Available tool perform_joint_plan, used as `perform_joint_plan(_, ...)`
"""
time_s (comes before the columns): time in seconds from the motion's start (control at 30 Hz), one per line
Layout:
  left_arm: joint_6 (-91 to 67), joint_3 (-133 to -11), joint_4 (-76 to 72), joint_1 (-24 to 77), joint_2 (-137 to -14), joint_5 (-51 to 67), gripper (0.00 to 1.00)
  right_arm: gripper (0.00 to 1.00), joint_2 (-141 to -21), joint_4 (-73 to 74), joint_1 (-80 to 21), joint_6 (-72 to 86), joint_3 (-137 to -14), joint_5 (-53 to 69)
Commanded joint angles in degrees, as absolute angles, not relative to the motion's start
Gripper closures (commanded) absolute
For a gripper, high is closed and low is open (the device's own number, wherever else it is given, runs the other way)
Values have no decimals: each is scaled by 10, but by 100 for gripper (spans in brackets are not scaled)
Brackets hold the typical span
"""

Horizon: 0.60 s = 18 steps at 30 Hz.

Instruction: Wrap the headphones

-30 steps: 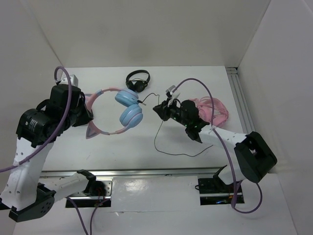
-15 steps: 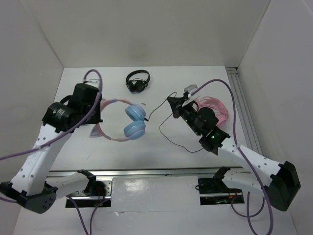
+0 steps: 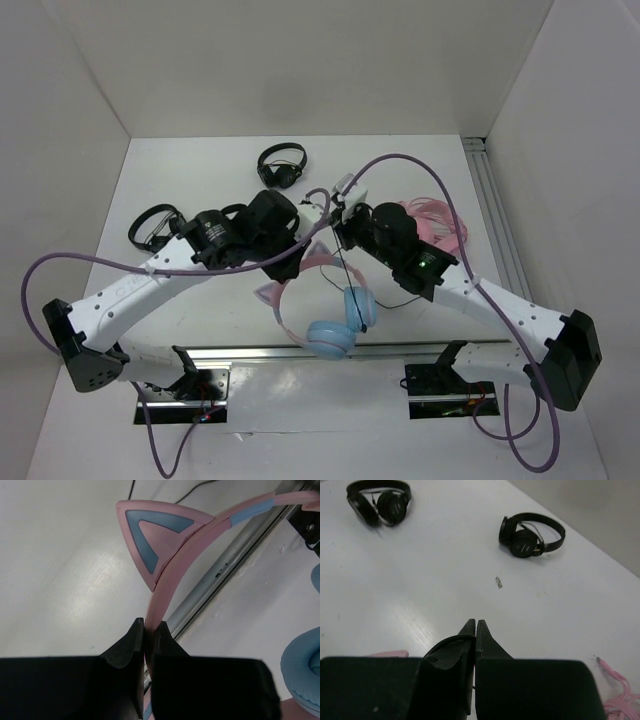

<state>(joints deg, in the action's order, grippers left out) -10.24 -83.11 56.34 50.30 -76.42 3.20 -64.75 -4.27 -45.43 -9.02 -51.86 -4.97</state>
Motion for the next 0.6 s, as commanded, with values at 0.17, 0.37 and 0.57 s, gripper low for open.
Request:
perform_joint_plan(0.17,-51,-874,517,519,-683,9,100,100,-682,-37,-451,-99,-525,-47)
perform_joint_plan(0.37,-68,-874,483,519,-637,-89,100,100,-688,-61,-451,-88,-507,-26)
perform_joint_plan(0.57,-80,-880,471,519,-612,-114,100,100,-688,-72,-451,-77,-502,-21)
